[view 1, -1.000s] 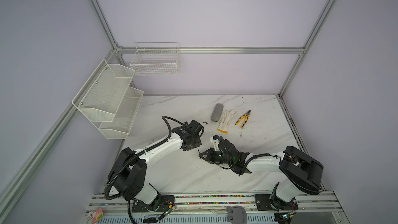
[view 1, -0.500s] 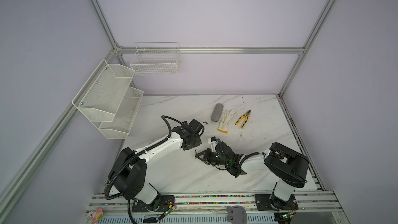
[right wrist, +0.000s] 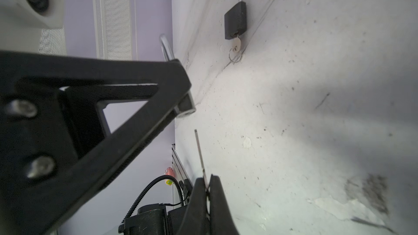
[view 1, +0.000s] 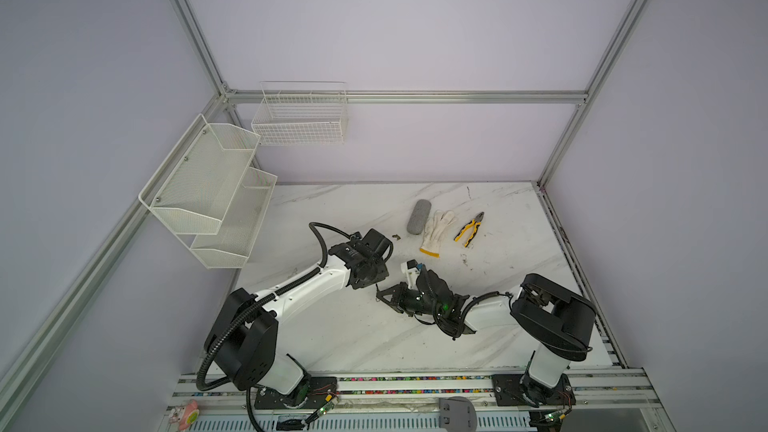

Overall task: Unlock with the key
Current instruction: 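Align the key tip under the padlock's keyhole with the right gripper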

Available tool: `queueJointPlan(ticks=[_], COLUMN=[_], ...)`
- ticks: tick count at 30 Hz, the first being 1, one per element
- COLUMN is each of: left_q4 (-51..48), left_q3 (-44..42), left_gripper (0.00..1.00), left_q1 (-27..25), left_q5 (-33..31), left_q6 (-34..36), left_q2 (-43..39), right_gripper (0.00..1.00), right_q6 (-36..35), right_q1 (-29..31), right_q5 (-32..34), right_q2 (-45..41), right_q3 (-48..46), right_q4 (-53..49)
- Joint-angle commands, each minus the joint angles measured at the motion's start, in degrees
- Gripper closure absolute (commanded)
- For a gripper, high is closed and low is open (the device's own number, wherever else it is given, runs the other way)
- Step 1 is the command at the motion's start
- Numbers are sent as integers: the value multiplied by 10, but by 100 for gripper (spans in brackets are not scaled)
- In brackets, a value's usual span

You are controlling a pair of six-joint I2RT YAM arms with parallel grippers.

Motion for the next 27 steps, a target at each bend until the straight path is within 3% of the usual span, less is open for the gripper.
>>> queueJointPlan(ticks=[1, 27], left_q4=[11, 11], left_q3=[46, 33], left_gripper=[100, 100], left_q1=[-3, -7], left_q5=[4, 4], left_q6=[5, 15], left_q2=[-21, -25], right_gripper=[100, 100], right_q6=[6, -20], right_q1=[-6, -25], right_q5=[1, 7], right_q2=[-5, -33], right_q3=[15, 23], right_q4=[9, -26])
